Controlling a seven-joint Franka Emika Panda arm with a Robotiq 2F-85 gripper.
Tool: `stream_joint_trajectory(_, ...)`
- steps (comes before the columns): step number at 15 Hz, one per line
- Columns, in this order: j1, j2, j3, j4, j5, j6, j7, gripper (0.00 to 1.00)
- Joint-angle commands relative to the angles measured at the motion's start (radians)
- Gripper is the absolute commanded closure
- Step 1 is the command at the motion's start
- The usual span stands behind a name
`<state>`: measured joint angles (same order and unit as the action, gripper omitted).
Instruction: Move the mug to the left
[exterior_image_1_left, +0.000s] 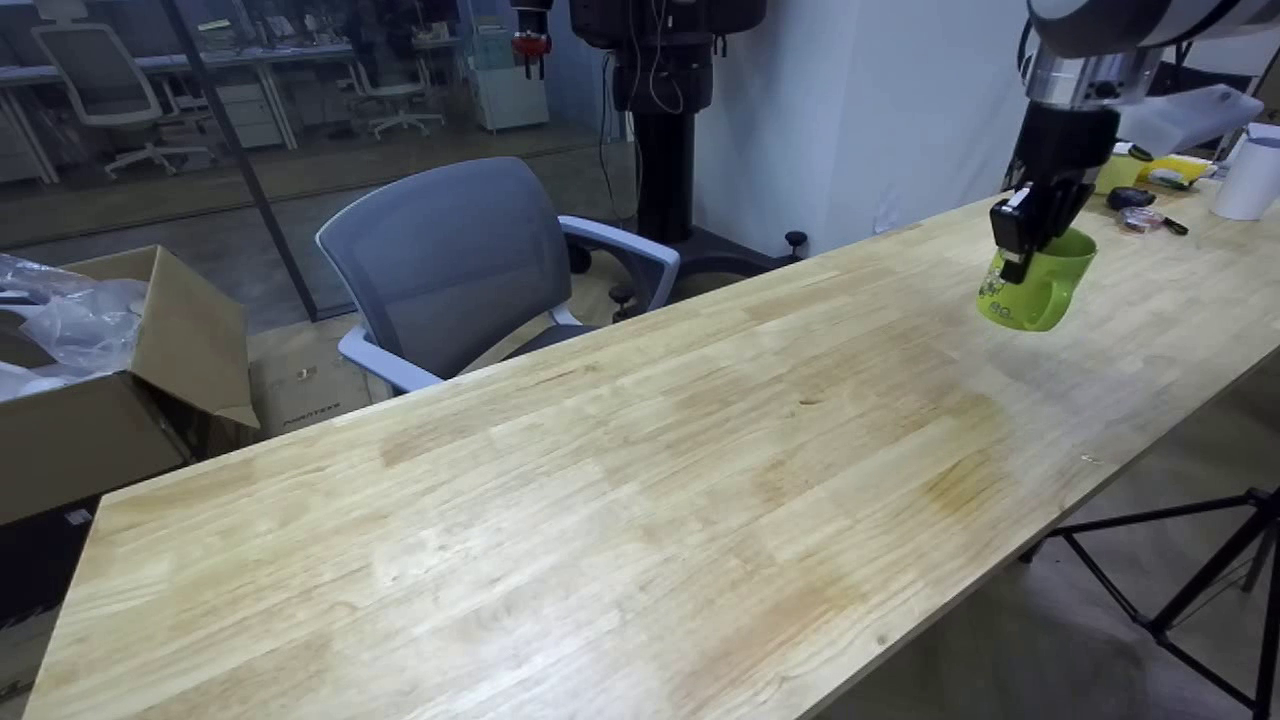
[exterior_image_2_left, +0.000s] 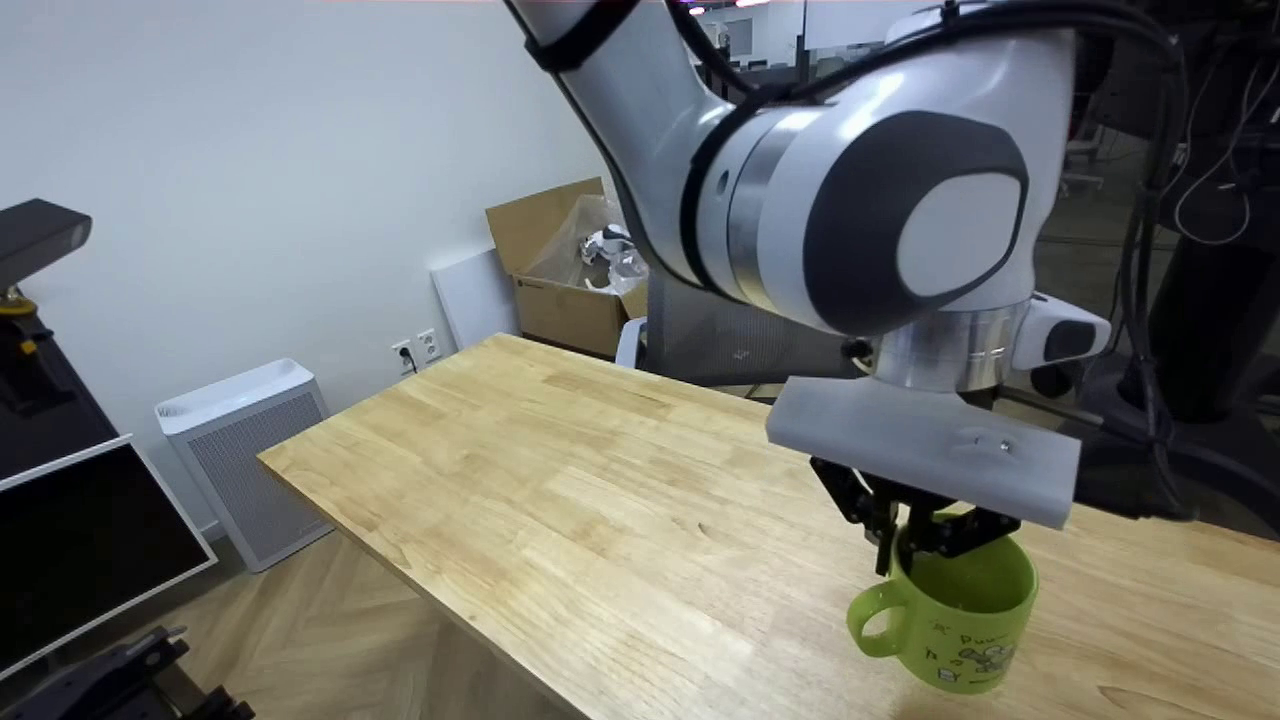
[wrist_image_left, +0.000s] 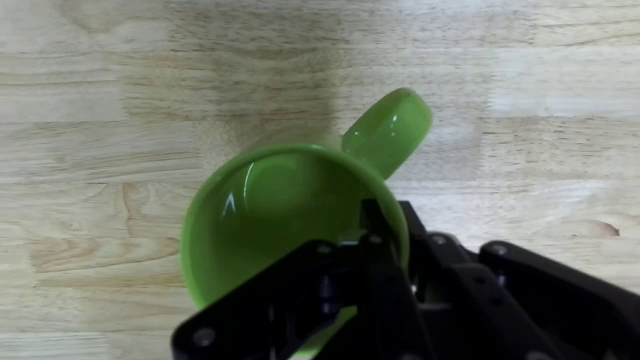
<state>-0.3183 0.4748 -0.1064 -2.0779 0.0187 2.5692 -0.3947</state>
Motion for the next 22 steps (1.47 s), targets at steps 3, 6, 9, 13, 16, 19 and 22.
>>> stream_joint_trajectory(3, -0.003, -0.054, 0.031, 0.013, 0.036, -0.077, -0.011, 0.97)
stream_joint_trajectory(6, 0.014, -0.050, 0.044, 0.008, 0.032, -0.082, -0.004, 0.97)
stream_joint_trajectory(9, 0.034, -0.045, 0.057, 0.005, 0.028, -0.087, 0.004, 0.97)
stream_joint_trajectory(13, 0.069, -0.039, 0.068, -0.006, 0.017, -0.087, 0.016, 0.97)
stream_joint_trajectory(16, 0.099, -0.034, 0.072, -0.018, 0.005, -0.084, 0.028, 0.97)
stream_joint_trajectory(19, 0.132, -0.030, 0.077, -0.033, -0.008, -0.079, 0.039, 0.97)
stream_joint_trajectory(22, 0.166, -0.027, 0.080, -0.051, -0.025, -0.073, 0.052, 0.97)
